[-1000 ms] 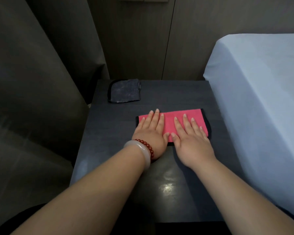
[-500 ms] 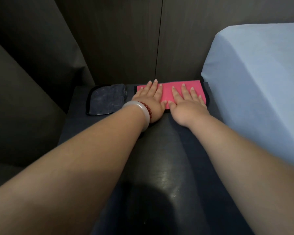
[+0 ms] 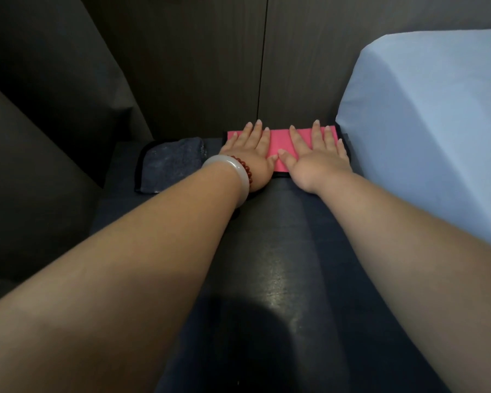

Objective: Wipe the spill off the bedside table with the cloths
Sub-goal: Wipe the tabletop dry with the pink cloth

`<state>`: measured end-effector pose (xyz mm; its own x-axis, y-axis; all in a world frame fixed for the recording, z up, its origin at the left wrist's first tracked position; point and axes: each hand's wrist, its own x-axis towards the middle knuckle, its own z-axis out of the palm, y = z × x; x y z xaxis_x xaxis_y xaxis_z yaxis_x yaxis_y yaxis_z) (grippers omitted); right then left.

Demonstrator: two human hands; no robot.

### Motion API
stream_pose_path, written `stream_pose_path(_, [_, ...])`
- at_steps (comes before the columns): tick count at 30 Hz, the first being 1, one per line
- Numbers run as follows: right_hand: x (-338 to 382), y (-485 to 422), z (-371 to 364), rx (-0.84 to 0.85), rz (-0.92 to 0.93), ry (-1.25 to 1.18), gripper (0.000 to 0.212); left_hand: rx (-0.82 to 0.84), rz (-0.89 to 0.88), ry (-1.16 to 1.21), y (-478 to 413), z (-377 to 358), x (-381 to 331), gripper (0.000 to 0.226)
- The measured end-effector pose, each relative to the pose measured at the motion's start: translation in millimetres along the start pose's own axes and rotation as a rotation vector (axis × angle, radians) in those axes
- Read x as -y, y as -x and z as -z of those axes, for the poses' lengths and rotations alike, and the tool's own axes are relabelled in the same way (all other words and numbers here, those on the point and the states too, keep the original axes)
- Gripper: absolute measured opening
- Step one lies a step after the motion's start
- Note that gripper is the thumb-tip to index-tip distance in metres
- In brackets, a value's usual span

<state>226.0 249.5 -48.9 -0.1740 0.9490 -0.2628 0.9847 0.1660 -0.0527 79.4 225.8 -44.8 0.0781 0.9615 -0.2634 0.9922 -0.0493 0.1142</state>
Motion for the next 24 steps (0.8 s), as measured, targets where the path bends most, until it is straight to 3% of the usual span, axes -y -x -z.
stream_pose_path(24, [-29, 8, 1, 0.013, -0.005, -0.011, 0.067, 0.004, -0.017, 0.003, 2, -5, -25, 0.063])
